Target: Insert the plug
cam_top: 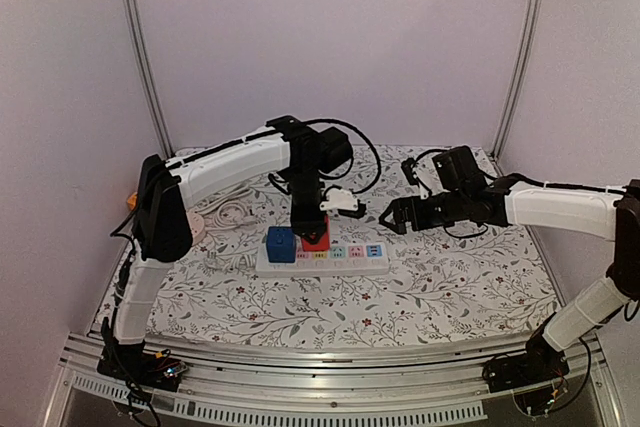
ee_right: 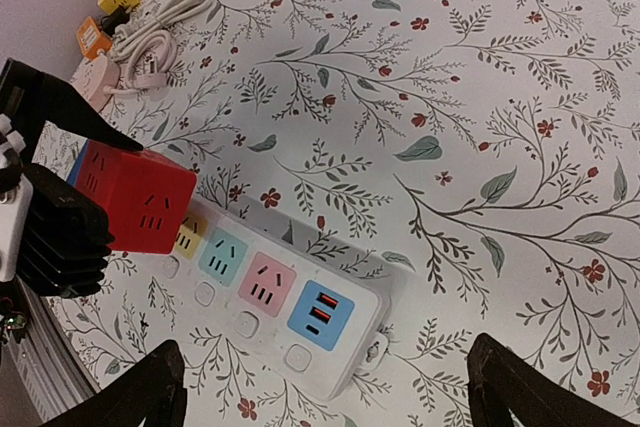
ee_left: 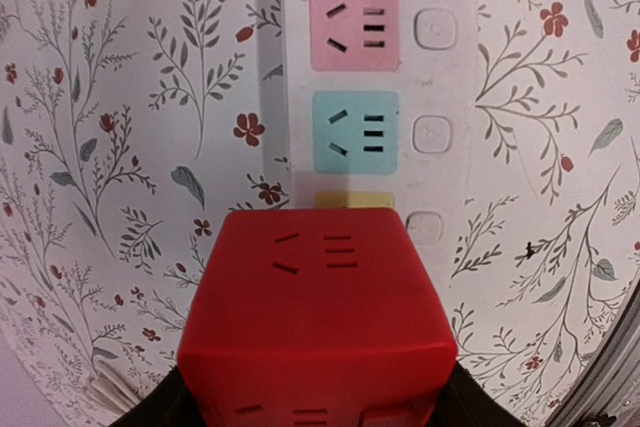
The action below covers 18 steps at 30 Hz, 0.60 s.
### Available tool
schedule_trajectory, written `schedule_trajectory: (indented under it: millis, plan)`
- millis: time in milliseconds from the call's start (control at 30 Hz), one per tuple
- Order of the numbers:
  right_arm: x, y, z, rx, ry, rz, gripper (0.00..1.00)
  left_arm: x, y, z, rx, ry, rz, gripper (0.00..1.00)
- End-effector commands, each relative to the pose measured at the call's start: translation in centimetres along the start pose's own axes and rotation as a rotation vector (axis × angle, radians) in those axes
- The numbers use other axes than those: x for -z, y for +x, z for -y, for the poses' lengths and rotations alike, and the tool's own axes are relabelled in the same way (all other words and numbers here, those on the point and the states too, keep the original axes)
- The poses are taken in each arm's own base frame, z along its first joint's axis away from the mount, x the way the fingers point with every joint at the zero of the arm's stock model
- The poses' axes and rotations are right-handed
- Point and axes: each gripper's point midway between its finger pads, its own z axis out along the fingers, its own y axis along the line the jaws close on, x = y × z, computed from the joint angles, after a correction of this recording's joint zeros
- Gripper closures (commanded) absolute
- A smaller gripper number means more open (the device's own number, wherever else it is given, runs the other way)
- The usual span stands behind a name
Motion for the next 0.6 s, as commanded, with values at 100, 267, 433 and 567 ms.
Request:
schedule_trajectory:
  millis: [100,267,433,567]
  plan:
    - [-0.2,-0.5,-0.1,-0.004,-0.002,-0.002,0.04,0.9,4.1,5.6,-0.035,0.210,-0.185,1.00]
    - [-0.1,-0.5,-0.2,0.000,-0.007,-0.003,0.04,0.7,4.0,6.7,-0.041,0.251,-0.188,1.00]
    - [0.1,-0.4,-0.2,0.001,-0.009,-0.001,0.04,0.1,4.4,6.9,-0.038,0.267,-0.214,1.00]
    - [0.3,-0.5,-0.2,0.001,-0.008,0.005,0.04,0.1,4.9,6.8,-0.038,0.264,-0.230,1.00]
